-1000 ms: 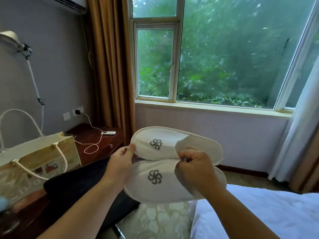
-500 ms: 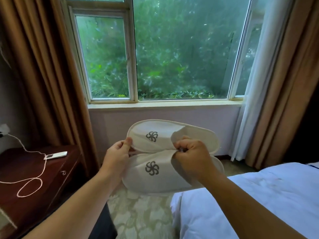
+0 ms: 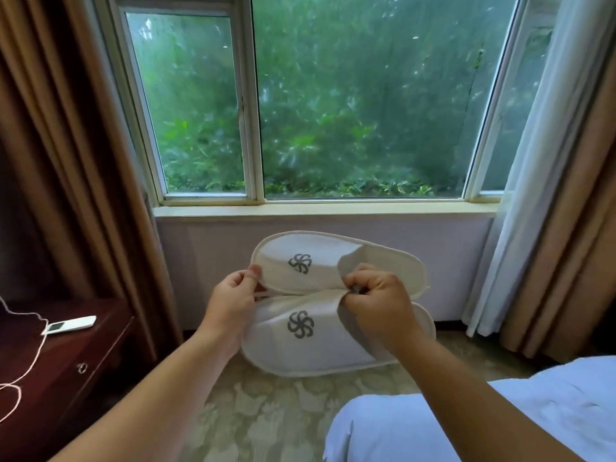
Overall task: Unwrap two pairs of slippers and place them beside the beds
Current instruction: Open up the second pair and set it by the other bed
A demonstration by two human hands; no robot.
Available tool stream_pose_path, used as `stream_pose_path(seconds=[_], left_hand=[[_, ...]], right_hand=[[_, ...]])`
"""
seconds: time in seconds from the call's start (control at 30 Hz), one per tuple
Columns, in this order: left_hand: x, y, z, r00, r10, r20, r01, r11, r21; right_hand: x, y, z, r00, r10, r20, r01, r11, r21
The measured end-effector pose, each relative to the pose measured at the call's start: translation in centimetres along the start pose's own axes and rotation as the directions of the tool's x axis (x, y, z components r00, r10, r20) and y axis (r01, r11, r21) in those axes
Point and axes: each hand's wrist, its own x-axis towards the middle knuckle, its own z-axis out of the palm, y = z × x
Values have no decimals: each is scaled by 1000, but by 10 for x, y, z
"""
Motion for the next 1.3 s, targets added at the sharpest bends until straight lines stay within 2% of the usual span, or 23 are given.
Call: stream_pose_path(seconds=[0.23, 0.47, 0.83, 1.07, 1.3], left_hand=[[67, 3, 48, 1000, 1, -3, -1, 1000, 18], [151, -13, 102, 998, -36, 56, 36, 999, -2], [353, -36, 186, 969, -56, 239, 48, 998, 42], [439, -40, 276, 894, -84, 441, 56, 996, 76], [499, -54, 389, 803, -111, 585, 23, 988, 155]], right_hand=[[69, 44, -15, 1000, 12, 16, -13, 999, 32], [141, 105, -25, 997, 60, -37, -59, 998, 29], [281, 204, -19, 974, 130, -183, -141, 989, -48], [332, 241, -51, 924, 136, -357, -190, 974, -121], [374, 305, -104, 829, 189, -526, -282, 954, -101]])
